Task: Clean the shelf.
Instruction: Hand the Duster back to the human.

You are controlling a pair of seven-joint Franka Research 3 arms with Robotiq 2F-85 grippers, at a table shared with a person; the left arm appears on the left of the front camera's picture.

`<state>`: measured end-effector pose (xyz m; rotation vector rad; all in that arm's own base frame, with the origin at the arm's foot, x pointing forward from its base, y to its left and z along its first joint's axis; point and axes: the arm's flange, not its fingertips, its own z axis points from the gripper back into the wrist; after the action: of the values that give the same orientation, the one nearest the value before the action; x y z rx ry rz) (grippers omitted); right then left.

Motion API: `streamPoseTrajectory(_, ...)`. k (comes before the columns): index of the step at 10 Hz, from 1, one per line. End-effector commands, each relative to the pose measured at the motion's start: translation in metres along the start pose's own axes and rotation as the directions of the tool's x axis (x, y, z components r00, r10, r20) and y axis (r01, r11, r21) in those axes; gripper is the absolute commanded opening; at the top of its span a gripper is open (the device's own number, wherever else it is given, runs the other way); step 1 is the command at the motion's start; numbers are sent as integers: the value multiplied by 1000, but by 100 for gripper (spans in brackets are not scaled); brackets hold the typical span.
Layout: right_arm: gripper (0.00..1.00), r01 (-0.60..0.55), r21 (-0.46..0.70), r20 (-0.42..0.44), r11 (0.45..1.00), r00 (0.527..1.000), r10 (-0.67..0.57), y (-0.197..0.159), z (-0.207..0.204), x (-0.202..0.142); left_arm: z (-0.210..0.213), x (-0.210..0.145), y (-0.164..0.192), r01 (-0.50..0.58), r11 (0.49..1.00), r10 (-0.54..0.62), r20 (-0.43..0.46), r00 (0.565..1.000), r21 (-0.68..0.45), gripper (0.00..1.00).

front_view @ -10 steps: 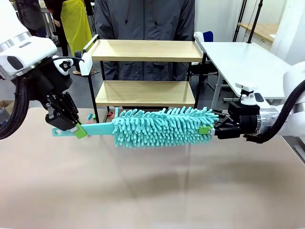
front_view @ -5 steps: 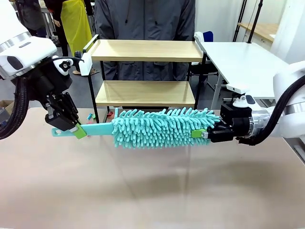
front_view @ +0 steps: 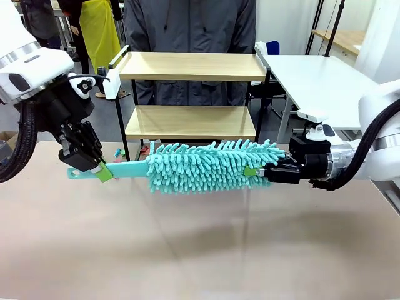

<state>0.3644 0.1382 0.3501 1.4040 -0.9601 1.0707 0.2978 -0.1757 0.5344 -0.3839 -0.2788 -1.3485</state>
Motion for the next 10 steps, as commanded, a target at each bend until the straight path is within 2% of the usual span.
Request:
streamPoseTrajectory(1, 0, 16, 22, 7, 1000, 1000, -16, 2, -2, 0, 3, 3, -3, -7, 1000, 7, 3, 1000, 3, 13)
streamPoseTrajectory(5, 0, -13, 73, 21, 997, 1000, 12, 2, 1, 0, 3, 3, -3, -7, 1000, 7, 3, 1000, 3, 13)
streamPoseTrajectory(6, 0, 45, 154, -22, 987, 999, -42, -2, 2, 0, 3, 3, -3, -7, 1000, 7, 3, 1000, 3, 13)
streamPoseTrajectory(7, 6, 5, 36, 9, 999, 1000, -6, 3, -1, -1, 3, 3, -3, -7, 1000, 7, 3, 1000, 3, 13)
streamPoseTrajectory(8, 6, 5, 36, 9, 999, 1000, -6, 3, -1, -1, 0, 0, 0, 0, 1000, 0, -2, 1000, -2, 64)
streamPoseTrajectory(9, 6, 5, 36, 9, 999, 1000, -6, 3, -1, -1, 3, -4, -1, -14, 1000, 15, 16, 1000, -15, 71)
streamPoseTrajectory(10, 6, 5, 36, 9, 999, 1000, -6, 3, -1, -1, 11, -9, -2, -30, 999, 31, 70, 997, -15, 100)
